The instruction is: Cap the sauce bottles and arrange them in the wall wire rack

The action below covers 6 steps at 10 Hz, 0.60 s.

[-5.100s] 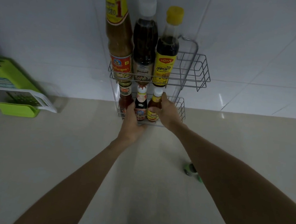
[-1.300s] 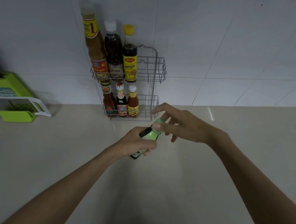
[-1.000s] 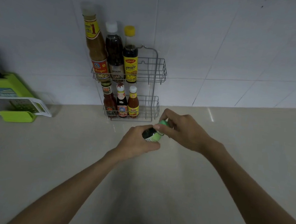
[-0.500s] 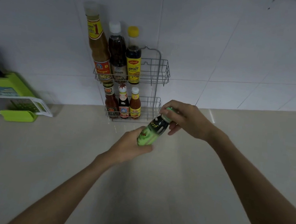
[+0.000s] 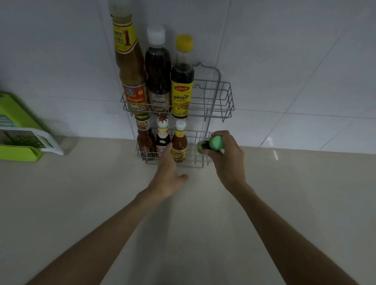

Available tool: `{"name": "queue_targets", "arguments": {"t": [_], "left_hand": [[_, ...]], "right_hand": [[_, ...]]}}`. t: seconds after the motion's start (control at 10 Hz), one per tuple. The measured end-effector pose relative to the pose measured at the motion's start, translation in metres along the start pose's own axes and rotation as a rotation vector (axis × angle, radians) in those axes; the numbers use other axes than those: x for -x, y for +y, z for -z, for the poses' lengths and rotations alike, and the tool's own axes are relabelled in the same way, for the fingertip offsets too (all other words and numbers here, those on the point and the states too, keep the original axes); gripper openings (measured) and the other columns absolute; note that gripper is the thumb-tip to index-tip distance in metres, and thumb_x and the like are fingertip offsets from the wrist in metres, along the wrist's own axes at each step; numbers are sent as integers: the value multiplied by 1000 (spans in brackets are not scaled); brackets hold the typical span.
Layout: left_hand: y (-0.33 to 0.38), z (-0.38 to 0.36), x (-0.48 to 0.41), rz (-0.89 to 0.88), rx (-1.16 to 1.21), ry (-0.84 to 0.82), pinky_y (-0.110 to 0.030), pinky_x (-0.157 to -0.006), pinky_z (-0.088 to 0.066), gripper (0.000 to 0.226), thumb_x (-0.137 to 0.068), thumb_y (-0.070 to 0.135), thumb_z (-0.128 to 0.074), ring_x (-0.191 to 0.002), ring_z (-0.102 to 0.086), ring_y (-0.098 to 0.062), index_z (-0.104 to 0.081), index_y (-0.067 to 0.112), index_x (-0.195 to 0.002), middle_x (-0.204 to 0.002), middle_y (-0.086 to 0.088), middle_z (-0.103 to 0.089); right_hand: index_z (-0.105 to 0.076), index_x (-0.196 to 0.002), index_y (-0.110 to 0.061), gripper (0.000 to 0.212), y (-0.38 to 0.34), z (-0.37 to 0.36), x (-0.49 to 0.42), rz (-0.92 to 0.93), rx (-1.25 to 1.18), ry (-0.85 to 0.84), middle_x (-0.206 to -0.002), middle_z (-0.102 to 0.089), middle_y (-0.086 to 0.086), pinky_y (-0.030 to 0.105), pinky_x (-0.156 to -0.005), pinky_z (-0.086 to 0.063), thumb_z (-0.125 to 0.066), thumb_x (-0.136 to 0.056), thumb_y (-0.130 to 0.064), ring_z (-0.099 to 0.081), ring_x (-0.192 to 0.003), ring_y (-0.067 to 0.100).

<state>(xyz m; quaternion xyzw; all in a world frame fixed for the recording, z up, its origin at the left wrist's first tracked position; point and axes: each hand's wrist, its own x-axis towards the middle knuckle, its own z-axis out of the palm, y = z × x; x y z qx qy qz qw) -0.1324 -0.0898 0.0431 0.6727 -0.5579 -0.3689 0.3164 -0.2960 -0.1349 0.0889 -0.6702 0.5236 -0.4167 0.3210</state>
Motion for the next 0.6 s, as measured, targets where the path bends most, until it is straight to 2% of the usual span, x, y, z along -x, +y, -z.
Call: {"name": "queue_targets", "arguments": {"t": [0.1,0.2,0.3,0.4,0.5,0.6], "left_hand": [[1,0,-23,40,76,46,-28,-114,-21,90,-82,5,-69,-142,-25,-24,-11,9,-151,-154,-10,-23],[-3,-3,-33,17,106,92,-40,-111,-35,74,-80,0,-68,-129,-40,-27,-29,7,-142,-137,-11,-37],[-9,-6,-37,-1,121,96,-43,-109,-37,72,-77,-1,-69,-126,-42,-27,-33,8,-138,-131,-8,-41],[-16,-10,-40,23,141,86,-46,-112,-33,78,-78,-1,-69,-132,-39,-27,-27,6,-144,-141,-11,-38],[-15,-8,-37,34,163,71,-46,-113,-32,80,-79,-1,-69,-134,-38,-27,-24,7,-145,-144,-13,-37],[-12,-6,-35,28,201,48,-44,-114,-32,78,-80,-2,-68,-134,-38,-25,-25,9,-144,-145,-12,-39]], "right_hand": [[-53,-104,-14,35,18,-24,-28,-84,20,-67,-101,-61,5,36,-72,-51,-68,-76,1,-56,-89,23],[-50,-111,-16,41,34,-41,-47,-143,84,-151,-102,-61,11,36,-73,-48,-64,-76,0,-57,-92,30],[-42,-125,-16,55,46,-51,-61,-143,161,-269,-104,-60,13,33,-74,-43,-67,-79,-3,-57,-93,31],[-35,-135,-14,65,57,-58,-67,-171,212,-344,-111,-61,17,30,-77,-40,-69,-81,-3,-58,-100,35],[-27,-143,-13,77,51,-59,-66,-222,232,-334,-122,-61,21,34,-86,-44,-71,-81,-3,-58,-111,38],[-5,-151,-8,96,55,-63,-53,-189,310,-382,-135,-54,21,41,-99,-43,-70,-81,-3,-52,-122,37]]}}
